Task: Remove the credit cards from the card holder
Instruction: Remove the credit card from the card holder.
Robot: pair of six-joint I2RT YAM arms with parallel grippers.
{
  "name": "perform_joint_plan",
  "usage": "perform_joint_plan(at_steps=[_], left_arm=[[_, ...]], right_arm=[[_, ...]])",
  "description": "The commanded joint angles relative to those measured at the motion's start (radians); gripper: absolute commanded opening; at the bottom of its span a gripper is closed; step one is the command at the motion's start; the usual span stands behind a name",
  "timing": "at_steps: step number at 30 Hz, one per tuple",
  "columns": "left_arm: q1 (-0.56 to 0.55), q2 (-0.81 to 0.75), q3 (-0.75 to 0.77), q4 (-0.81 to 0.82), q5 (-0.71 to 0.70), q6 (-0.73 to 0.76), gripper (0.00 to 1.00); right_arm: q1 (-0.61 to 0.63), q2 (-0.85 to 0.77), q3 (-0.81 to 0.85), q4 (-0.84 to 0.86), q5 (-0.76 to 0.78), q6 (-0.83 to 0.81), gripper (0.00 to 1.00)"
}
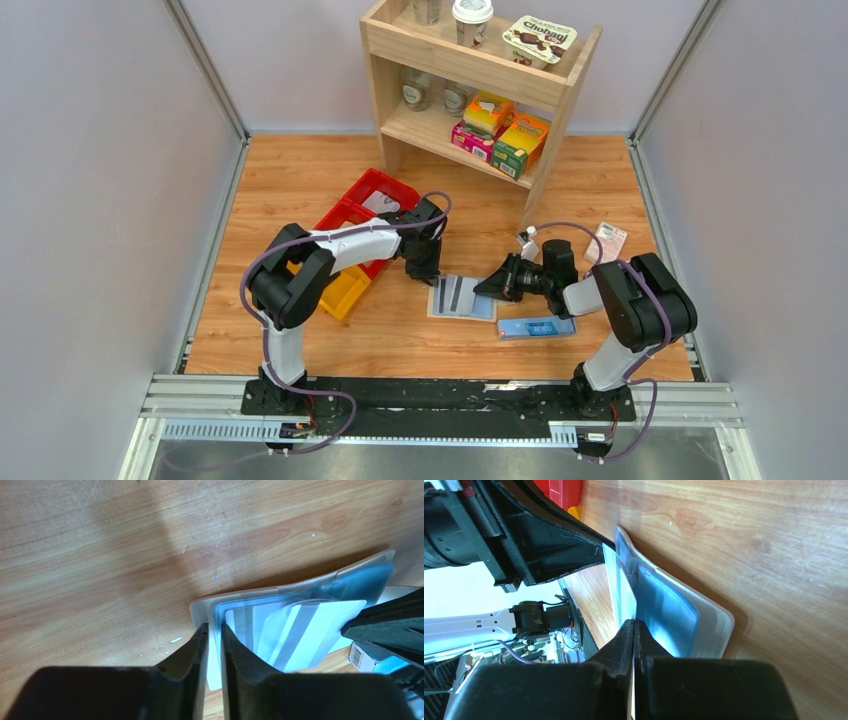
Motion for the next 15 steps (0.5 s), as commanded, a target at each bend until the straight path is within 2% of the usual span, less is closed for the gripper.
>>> perform_joint_plan(at_steps=[1, 3, 8, 15], left_arm=[[-0.003, -0.074, -0.019, 0.004, -0.075, 0.041, 0.27], [-0.005, -0.108, -0.015, 0.013, -0.07, 0.039, 0.33], [-0.011, -0.166, 0.021, 0.029, -0.02, 0.039, 0.34], [-0.028, -0.096, 0.074, 0.087, 0.138, 0.044, 0.24]], right_arm=[[-0.011, 0.021, 0.022, -0.002, 0.003, -0.038, 0.0], [-0.009, 0.035, 0.024, 0.0, 0.002, -0.043, 0.0], [-0.009, 0.041, 0.027, -0.003, 0.003, -0.043, 0.0], [-0.011, 0.035, 0.031, -0.012, 0.005, -0.047, 0.0]])
